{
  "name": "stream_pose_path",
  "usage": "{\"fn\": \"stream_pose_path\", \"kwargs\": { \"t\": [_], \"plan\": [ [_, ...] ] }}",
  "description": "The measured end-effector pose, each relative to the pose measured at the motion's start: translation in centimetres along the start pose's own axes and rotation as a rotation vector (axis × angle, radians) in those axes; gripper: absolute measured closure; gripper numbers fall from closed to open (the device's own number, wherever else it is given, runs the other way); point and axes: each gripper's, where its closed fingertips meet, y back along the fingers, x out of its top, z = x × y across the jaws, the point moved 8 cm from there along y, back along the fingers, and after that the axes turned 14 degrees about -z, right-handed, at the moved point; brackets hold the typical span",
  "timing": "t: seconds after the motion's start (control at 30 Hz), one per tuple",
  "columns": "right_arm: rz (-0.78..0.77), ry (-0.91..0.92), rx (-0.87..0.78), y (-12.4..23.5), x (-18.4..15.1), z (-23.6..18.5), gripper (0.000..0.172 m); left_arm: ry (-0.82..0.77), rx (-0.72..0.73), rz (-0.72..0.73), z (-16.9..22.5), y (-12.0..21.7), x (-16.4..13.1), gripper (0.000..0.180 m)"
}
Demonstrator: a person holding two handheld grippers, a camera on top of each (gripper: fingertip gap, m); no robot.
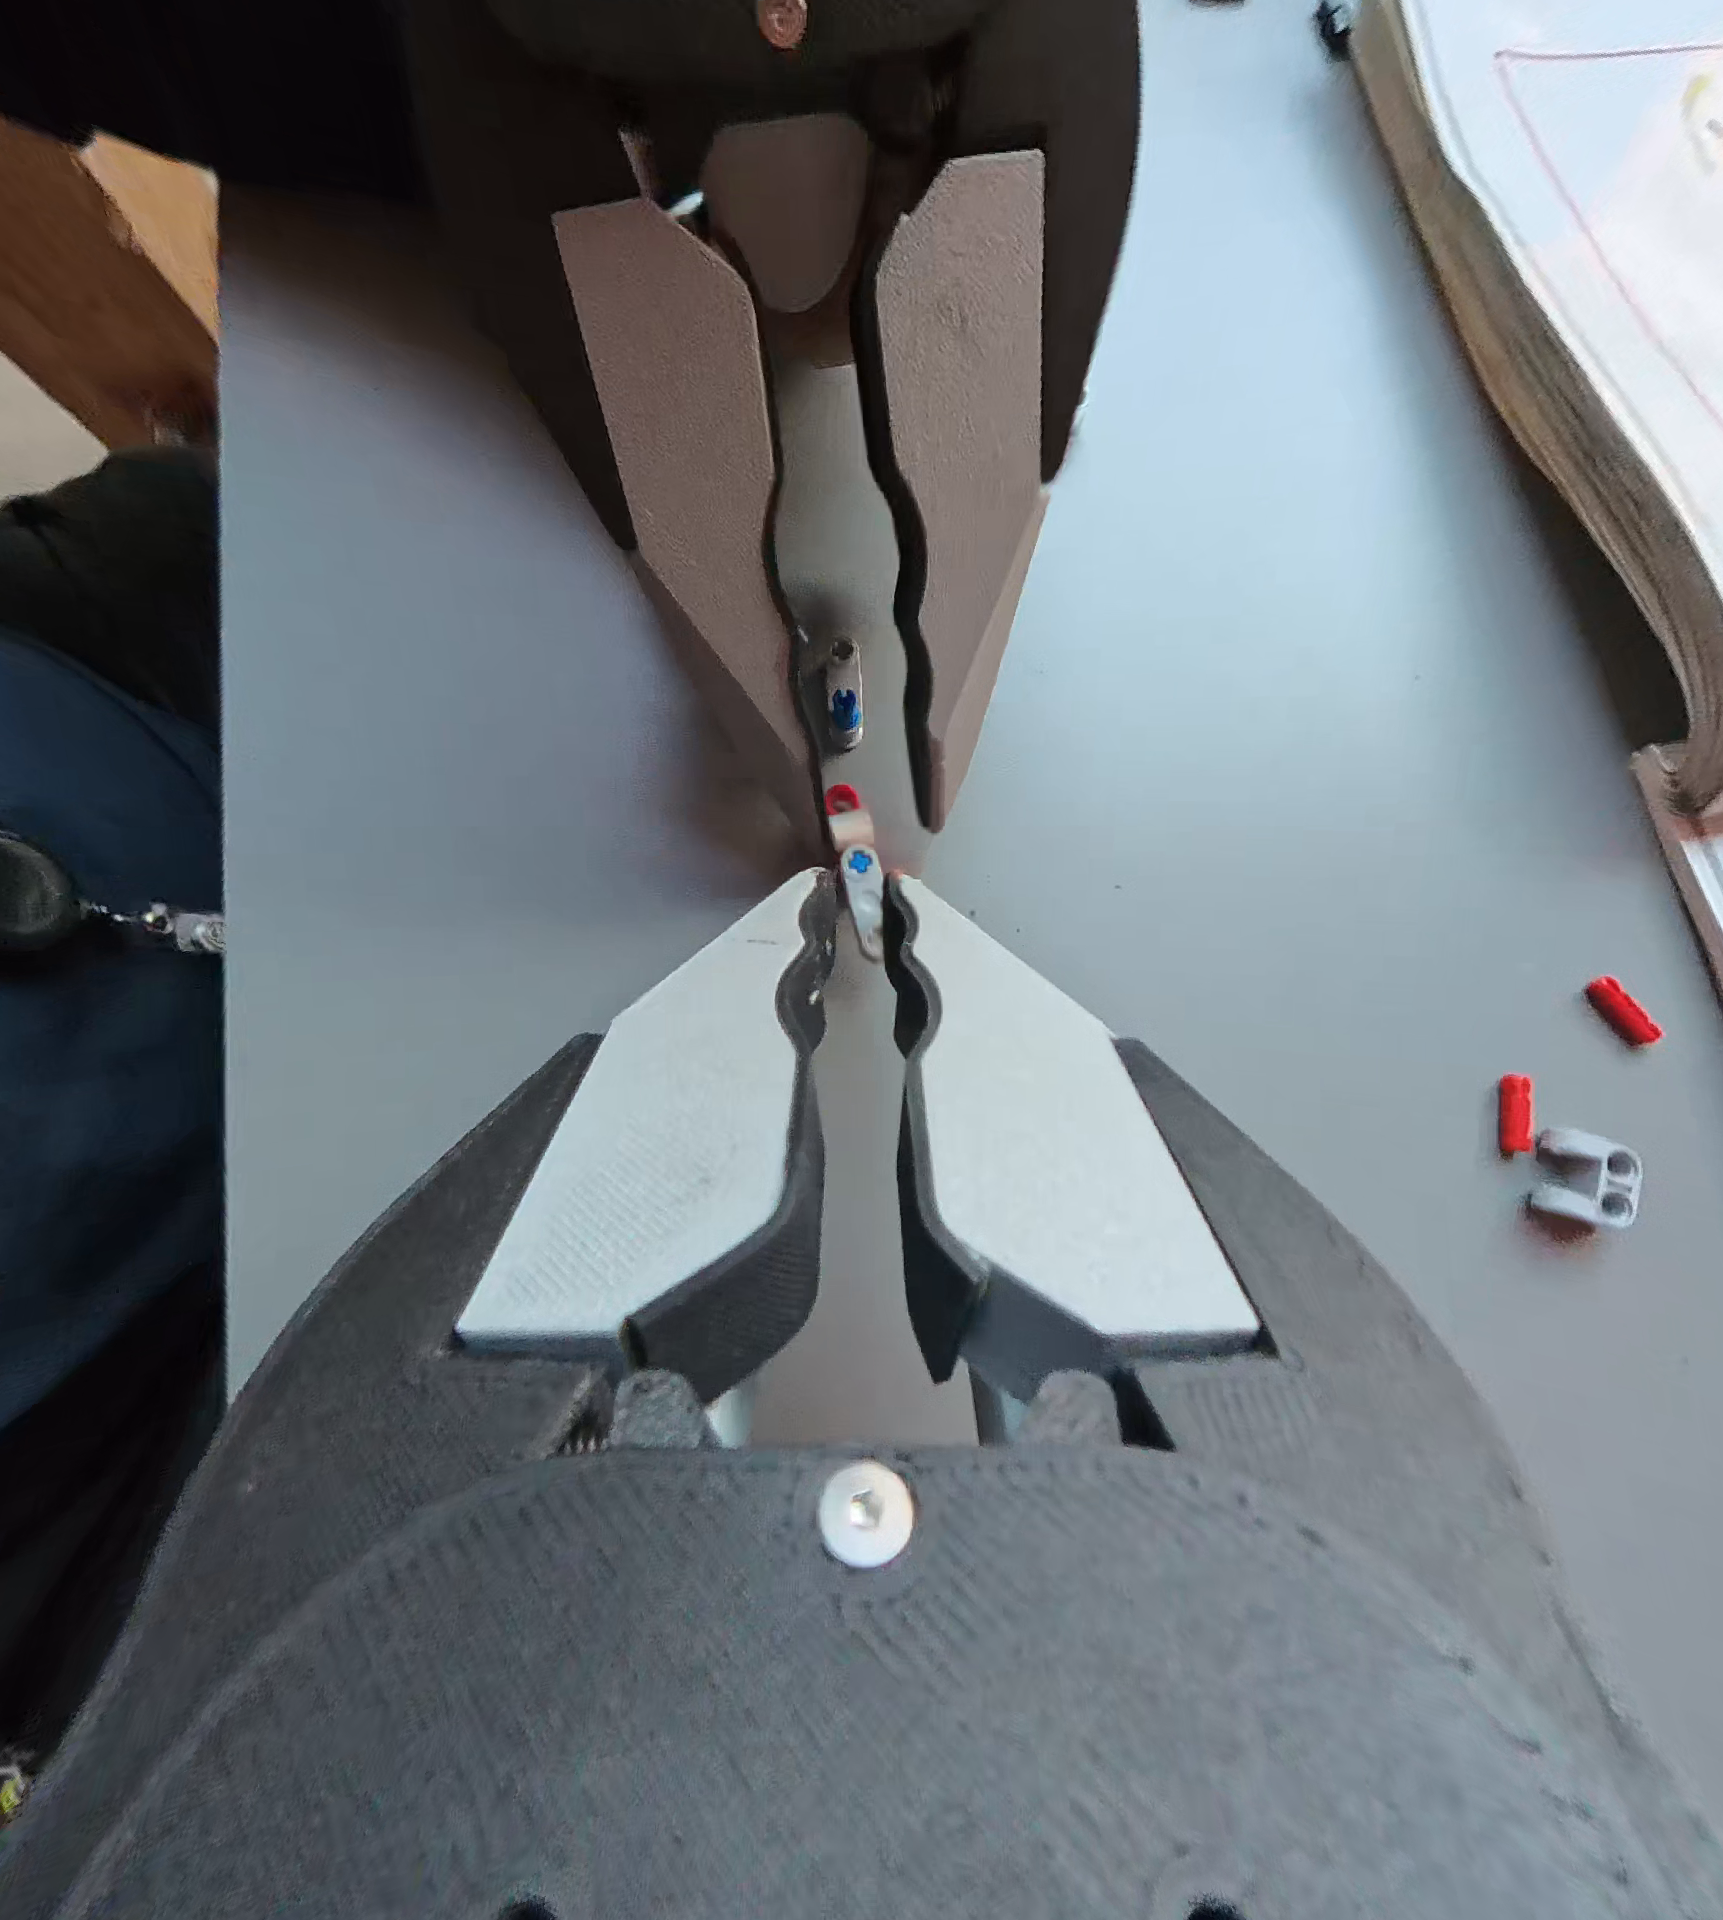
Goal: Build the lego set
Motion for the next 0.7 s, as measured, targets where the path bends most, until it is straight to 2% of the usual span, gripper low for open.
{"fn": "stream_pose_path", "kwargs": {
  "t": [0.13,0.23,0.27,0.33,0.4,0.5,0.57,0.7],
  "plan": [
    [0.197,-0.079,0.088,1.9,-0.6,-0.2,0.160,0.023,0.045,0.019,-0.4,1.8,0.0,0.152],
    [0.527,-0.025,0.254,5.1,-0.6,-1.6,0.148,0.070,0.067,0.027,-0.4,3.9,-1.0,0.149],
    [0.652,0.023,0.304,6.5,-0.7,-2.2,0.148,0.092,0.066,0.030,-0.3,4.6,-1.5,0.148],
    [0.837,0.133,0.253,8.9,-1.1,-3.3,0.140,0.134,0.066,0.024,0.0,5.2,-2.4,0.146],
    [0.841,0.229,0.122,9.9,-1.2,-4.3,0.142,0.162,0.077,0.006,0.4,5.1,-3.1,0.146],
    [0.674,0.332,-0.085,10.1,-0.3,-6.3,0.138,0.197,0.068,-0.020,0.8,4.2,-3.6,0.147],
    [0.609,0.400,-0.215,10.6,0.3,-8.1,0.144,0.209,0.070,-0.028,0.7,3.7,-3.7,0.146],
    [0.565,0.476,-0.277,11.4,0.3,-10.4,0.145,0.202,0.079,-0.047,0.4,3.1,-3.4,0.145]
  ]
}}
